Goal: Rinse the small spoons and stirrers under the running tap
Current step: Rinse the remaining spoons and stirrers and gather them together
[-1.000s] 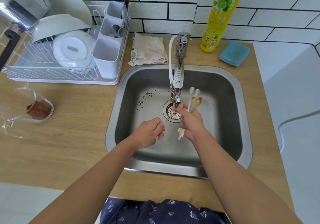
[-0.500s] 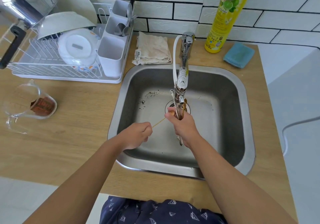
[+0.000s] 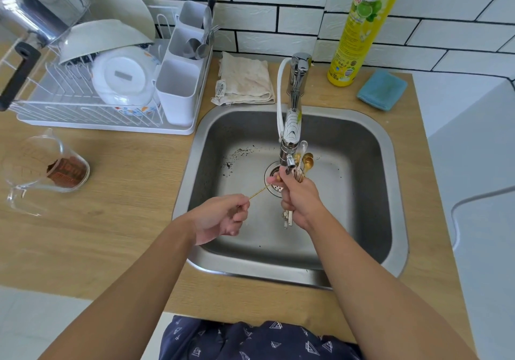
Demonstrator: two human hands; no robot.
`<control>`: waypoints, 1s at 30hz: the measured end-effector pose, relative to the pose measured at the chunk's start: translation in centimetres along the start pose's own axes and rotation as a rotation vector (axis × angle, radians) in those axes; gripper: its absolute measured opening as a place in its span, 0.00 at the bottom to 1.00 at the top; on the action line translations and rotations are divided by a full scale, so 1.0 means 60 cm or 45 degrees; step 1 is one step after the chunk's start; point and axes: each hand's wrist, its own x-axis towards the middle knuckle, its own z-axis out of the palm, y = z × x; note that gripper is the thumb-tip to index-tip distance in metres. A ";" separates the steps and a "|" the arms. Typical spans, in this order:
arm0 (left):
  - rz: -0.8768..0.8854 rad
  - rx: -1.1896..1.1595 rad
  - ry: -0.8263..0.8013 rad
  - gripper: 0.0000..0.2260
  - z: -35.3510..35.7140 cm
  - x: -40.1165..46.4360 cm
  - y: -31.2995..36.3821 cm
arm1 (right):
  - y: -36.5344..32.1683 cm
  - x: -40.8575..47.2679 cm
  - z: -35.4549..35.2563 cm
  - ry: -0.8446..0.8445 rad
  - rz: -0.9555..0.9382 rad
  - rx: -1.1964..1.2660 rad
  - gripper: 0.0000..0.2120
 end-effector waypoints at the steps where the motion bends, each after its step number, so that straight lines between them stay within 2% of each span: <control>1: 0.027 0.102 0.045 0.09 0.001 0.000 -0.002 | 0.000 0.002 0.001 0.022 0.008 0.001 0.13; 3: 0.034 0.125 0.075 0.11 -0.002 0.000 -0.007 | 0.001 0.002 -0.001 -0.037 0.001 0.028 0.11; 6: -0.005 -0.213 0.000 0.11 -0.011 -0.002 -0.009 | 0.004 -0.005 -0.004 -0.175 -0.050 0.057 0.08; 9: -0.021 -0.339 -0.021 0.09 -0.008 -0.004 -0.010 | 0.005 -0.008 -0.004 -0.120 -0.098 0.052 0.12; 11: 0.007 -0.272 0.034 0.10 -0.002 -0.001 -0.012 | 0.004 -0.007 0.001 -0.002 -0.108 0.009 0.15; 13: 0.080 -0.118 0.103 0.11 0.002 -0.001 -0.011 | 0.003 -0.005 0.002 0.142 -0.157 -0.064 0.08; 16: 0.257 0.148 0.197 0.10 0.005 0.000 -0.013 | 0.001 -0.003 0.000 0.282 -0.241 -0.141 0.15; 20: 0.406 0.259 0.362 0.05 0.016 0.009 -0.010 | 0.001 -0.005 -0.001 0.137 -0.139 0.004 0.09; 22: 0.417 0.254 0.416 0.04 0.030 0.017 -0.005 | 0.008 -0.011 0.006 -0.007 -0.084 0.013 0.09; 25: 0.409 0.188 0.437 0.05 0.048 0.025 -0.001 | 0.013 -0.020 0.013 -0.130 -0.028 -0.012 0.04; 27: 0.415 0.144 0.447 0.05 0.054 0.025 0.001 | 0.011 -0.018 0.013 -0.088 -0.017 -0.012 0.06; 30: 0.422 0.093 0.430 0.06 0.061 0.026 0.007 | 0.007 -0.012 0.010 0.082 -0.021 0.093 0.11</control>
